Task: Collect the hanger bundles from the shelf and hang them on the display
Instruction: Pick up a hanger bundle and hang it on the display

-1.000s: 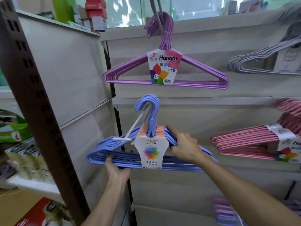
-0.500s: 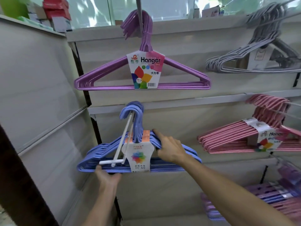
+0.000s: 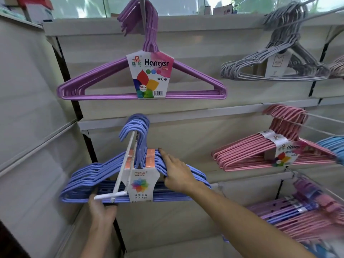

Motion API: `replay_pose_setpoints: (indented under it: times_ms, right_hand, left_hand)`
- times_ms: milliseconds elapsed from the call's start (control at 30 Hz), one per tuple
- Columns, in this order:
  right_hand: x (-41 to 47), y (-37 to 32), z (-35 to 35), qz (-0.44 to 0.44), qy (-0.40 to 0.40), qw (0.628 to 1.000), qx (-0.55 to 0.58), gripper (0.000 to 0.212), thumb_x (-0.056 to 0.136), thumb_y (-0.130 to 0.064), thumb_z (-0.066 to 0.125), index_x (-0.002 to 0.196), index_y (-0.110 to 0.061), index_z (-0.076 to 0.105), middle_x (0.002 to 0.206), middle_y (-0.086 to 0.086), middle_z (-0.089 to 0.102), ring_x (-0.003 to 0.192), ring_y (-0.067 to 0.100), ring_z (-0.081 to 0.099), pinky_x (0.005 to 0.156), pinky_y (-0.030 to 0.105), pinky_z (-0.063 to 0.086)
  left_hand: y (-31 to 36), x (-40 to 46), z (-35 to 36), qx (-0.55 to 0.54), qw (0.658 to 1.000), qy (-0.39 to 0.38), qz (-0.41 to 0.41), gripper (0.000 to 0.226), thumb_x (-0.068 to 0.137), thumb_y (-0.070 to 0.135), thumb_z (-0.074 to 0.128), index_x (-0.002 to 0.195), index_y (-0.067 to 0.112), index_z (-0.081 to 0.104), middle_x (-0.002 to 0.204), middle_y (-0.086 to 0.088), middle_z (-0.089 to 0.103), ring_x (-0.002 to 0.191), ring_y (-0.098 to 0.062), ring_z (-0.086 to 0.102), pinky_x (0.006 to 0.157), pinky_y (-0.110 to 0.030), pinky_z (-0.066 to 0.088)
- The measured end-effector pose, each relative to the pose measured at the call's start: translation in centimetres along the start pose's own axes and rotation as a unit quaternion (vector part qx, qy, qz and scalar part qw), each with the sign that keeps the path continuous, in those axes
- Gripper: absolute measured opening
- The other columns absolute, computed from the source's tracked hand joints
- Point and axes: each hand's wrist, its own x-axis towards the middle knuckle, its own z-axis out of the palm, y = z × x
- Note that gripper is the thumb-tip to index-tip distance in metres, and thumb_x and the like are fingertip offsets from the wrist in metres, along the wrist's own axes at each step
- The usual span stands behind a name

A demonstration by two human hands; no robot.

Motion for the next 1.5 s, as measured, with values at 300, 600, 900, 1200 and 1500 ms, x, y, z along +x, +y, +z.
replay_pose_setpoints:
  times_ms: [300,600,900,1200,1500]
  right_hand:
    - [-0.4,0.9,-1.7,-0.009,-0.017,1.0,-0.002,0.096,0.08,-0.028,0.071,0.157,-0.021,0.015,0.154,0.01,0.034,0.135,0.038,0.039,0.109,0.048,0.037]
    - [-8.1,2.7,-7.9,-0.077,0.089,0.986,0.117,0.051,0.09,-0.028,0.067,0.136,-0.009,0.056,0.129,0.015,0.061,0.119,0.031,0.057,0.101,0.039,0.044]
    - [-21.2,9.2,-18.0,-0.093,0.228,0.949,0.195,0.033,0.09,-0.019,0.069,0.121,-0.01,0.067,0.109,0.003,0.072,0.092,0.014,0.068,0.085,0.024,0.052]
    - [-38.1,19.9,-28.7,0.008,0.324,0.932,0.159,0.025,0.091,-0.015,0.069,0.114,-0.007,0.07,0.102,0.002,0.073,0.085,0.005,0.065,0.079,0.013,0.05]
    - [-55.9,29.3,-36.9,0.148,0.408,0.896,0.095,0.02,0.092,-0.014,0.067,0.112,-0.01,0.069,0.097,-0.001,0.072,0.082,0.007,0.064,0.075,0.018,0.051]
  left_hand:
    - [0.3,-0.5,0.8,-0.033,0.991,0.065,-0.109,0.018,0.101,0.021,0.048,0.114,0.018,0.06,0.121,-0.007,0.061,0.111,-0.024,0.06,0.11,-0.045,0.041]
    - [-1.0,-7.9,0.3,0.056,0.986,0.065,-0.141,0.03,0.101,0.02,0.045,0.129,0.013,0.053,0.136,-0.009,0.056,0.136,-0.028,0.046,0.111,-0.047,0.035]
    - [-7.4,-21.5,7.8,0.125,0.968,-0.157,-0.153,0.015,0.094,0.018,0.053,0.099,0.018,0.067,0.088,0.006,0.071,0.077,-0.016,0.07,0.08,-0.033,0.058]
    - [-21.5,-37.1,19.1,0.266,0.877,-0.381,-0.123,0.018,0.09,0.01,0.052,0.1,0.011,0.067,0.074,-0.001,0.069,0.064,-0.017,0.069,0.062,-0.026,0.059]
    - [-36.9,-51.3,26.7,0.301,0.774,-0.539,-0.141,0.015,0.09,0.015,0.055,0.096,0.008,0.068,0.073,-0.006,0.069,0.064,-0.016,0.066,0.063,-0.023,0.057]
